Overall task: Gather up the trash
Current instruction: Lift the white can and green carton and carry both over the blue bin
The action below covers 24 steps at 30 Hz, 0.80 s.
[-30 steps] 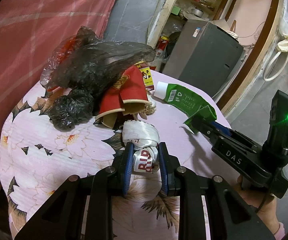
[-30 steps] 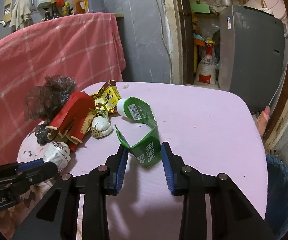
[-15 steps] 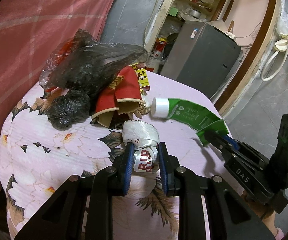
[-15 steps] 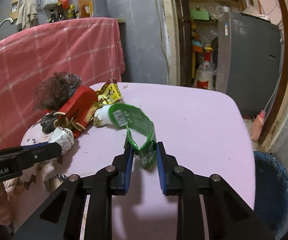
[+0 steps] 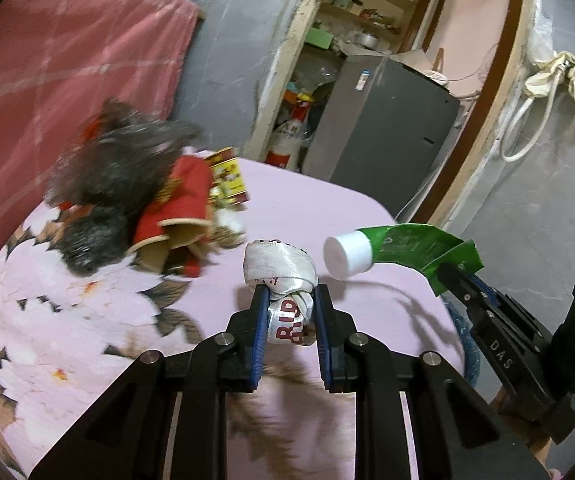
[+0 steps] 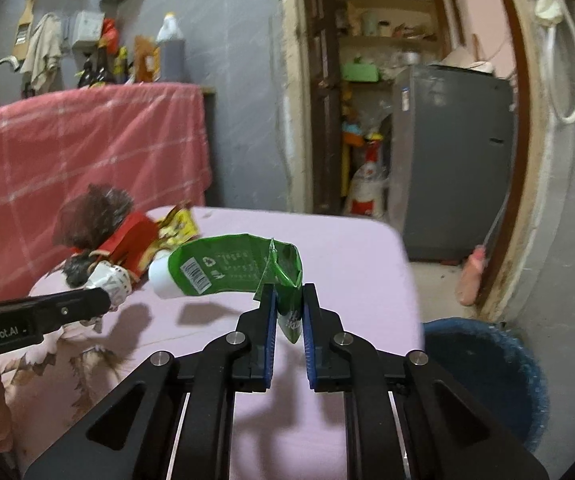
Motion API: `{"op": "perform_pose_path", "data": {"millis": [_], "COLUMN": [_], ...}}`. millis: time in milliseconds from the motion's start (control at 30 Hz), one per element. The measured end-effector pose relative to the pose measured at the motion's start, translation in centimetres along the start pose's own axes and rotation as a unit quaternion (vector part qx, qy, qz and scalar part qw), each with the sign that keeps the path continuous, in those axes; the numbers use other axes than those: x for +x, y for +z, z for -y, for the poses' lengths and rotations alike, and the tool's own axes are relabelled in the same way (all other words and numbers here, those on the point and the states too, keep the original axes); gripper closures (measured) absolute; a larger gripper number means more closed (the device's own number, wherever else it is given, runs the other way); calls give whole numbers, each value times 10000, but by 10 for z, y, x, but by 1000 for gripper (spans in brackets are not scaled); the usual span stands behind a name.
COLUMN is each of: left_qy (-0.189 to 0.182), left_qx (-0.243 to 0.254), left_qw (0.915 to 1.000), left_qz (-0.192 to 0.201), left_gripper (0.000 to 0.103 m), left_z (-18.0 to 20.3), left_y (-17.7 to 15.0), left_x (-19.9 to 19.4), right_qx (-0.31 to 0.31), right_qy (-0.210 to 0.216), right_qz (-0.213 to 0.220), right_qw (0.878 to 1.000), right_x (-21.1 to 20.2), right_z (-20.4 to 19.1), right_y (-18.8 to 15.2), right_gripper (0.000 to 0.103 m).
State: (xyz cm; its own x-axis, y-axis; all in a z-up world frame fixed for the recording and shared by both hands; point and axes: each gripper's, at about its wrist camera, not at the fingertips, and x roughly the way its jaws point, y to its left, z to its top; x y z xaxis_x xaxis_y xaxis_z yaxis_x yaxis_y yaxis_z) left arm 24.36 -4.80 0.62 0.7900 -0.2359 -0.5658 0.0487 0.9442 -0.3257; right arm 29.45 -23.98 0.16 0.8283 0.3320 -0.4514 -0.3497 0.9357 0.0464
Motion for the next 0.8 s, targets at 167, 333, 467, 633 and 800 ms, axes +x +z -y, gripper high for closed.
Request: {"op": "perform_pose_path", "data": {"millis": [167,333,467,633,800], "left_qy": [-203,-485,-722,-922,-1047], "left_qx": [225,442,628,886,1071], "left_qw": [9995,9978,9954,9917,9883], "left_qz": [56,39,-39,-122,-289], "left_gripper": [85,85,85,85,85], "left_z": [34,76,114,157,188], "left_y": [4,2,-3,-11,-20], "left_x": [14,33,52,75,104], "right_qx": [230,442,588,807,978], "right_qy": [-348,-844,-1277,-1641,-1865], "right_qz": [114,216,238,142,-10], "right_qw": [9991,9952,9898,9830,9776], "right_x": [-16,-37,-55,-67,-73], "right_z": [32,71,103,136,162], "right_y": [0,-2,-8,-18,-33], "right_gripper": [93,93,93,93,93]}}
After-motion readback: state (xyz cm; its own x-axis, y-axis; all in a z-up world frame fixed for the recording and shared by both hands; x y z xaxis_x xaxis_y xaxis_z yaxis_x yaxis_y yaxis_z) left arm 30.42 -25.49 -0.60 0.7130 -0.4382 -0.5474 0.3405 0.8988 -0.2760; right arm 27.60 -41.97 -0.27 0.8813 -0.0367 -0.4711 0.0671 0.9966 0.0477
